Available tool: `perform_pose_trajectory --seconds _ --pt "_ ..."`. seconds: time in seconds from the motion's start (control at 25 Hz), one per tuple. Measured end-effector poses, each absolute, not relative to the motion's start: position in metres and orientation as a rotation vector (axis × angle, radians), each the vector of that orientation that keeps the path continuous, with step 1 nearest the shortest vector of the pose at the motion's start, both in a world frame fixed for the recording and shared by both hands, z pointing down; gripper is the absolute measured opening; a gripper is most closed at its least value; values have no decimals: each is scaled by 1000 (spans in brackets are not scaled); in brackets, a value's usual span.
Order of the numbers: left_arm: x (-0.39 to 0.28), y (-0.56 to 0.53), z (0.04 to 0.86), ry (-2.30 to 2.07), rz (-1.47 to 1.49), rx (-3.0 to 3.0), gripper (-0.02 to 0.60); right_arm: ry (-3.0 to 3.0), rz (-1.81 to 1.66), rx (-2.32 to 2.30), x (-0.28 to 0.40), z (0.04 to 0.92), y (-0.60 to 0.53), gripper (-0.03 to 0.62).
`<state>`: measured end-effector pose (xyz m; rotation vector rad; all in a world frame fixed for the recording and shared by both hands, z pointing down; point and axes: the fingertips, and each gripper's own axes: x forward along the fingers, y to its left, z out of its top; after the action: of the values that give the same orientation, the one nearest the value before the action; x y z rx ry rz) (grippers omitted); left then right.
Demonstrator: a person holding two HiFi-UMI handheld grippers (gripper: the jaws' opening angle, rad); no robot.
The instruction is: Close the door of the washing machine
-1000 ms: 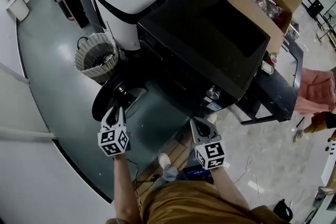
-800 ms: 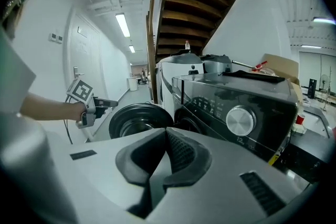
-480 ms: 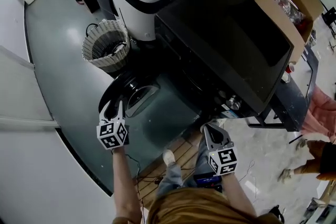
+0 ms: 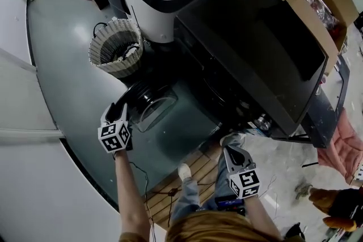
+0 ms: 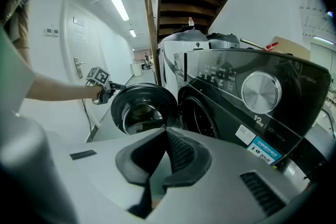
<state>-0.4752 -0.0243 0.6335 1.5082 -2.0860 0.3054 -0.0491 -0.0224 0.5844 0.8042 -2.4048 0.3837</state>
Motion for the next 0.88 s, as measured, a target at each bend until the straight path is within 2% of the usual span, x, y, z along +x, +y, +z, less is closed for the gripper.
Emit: perform_pose_trajectory --seconds 0.24,0.88 --pt "-478 -33 650 -2049 352 1518 268 -2385 388 825 -37 588 -29 12" --pt "-472 -26 651 -2046 394 1456 276 -2404 459 860 -26 589 -17 12"
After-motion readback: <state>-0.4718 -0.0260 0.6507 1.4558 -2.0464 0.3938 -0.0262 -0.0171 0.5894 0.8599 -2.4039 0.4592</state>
